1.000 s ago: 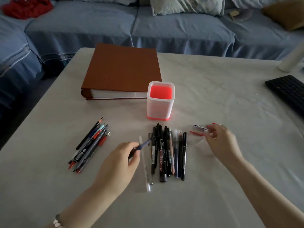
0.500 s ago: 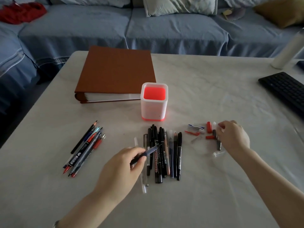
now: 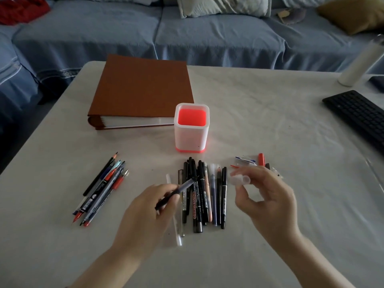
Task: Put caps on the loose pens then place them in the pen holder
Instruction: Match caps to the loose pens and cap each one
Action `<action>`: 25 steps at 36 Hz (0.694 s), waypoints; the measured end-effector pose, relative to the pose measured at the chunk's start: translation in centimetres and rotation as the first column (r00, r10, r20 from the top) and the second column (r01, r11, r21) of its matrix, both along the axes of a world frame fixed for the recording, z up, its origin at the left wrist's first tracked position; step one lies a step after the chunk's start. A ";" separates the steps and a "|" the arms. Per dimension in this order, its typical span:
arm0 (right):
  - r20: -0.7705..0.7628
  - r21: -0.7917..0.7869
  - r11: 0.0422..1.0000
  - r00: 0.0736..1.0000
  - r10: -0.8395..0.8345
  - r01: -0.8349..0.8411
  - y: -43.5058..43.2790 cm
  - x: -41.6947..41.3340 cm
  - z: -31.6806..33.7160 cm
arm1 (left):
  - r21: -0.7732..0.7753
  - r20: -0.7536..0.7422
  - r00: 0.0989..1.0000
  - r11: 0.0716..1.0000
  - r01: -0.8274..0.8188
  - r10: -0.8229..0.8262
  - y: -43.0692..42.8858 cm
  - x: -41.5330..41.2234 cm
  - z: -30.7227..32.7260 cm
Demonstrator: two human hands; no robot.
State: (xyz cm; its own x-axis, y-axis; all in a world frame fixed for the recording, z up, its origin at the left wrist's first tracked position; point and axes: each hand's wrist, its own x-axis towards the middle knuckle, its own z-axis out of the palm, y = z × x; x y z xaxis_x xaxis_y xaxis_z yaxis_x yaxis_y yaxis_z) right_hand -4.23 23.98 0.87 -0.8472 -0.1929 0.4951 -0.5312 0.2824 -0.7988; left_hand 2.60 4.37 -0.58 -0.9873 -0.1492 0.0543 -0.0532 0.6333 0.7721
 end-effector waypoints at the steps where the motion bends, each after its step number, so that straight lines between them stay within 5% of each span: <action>1: -0.013 0.018 1.000 1.000 0.007 -0.007 0.0 0.2 0.0 | 0.002 0.002 1.000 1.000 0.003 -0.003 0.0 0.0 0.0; 4: -0.012 0.079 0.997 1.000 0.009 -0.008 0.0 0.5 -0.2 | 0.011 0.005 1.000 1.000 -0.009 0.009 -0.1 -0.1 0.1; 12: 0.292 0.210 0.971 0.955 0.047 -0.112 0.5 -0.5 -1.1 | 0.098 -0.007 1.000 0.995 -0.013 0.014 0.1 0.2 0.5; 17: 0.441 0.141 0.964 0.886 0.145 -0.227 0.4 -0.3 -0.9 | 0.078 0.020 1.000 0.997 0.003 -0.004 0.0 0.3 0.4; 25: 0.463 0.087 0.982 0.879 0.111 -0.169 -0.2 0.0 -0.8 | 0.094 -0.004 1.000 0.996 0.007 -0.006 0.1 0.3 0.3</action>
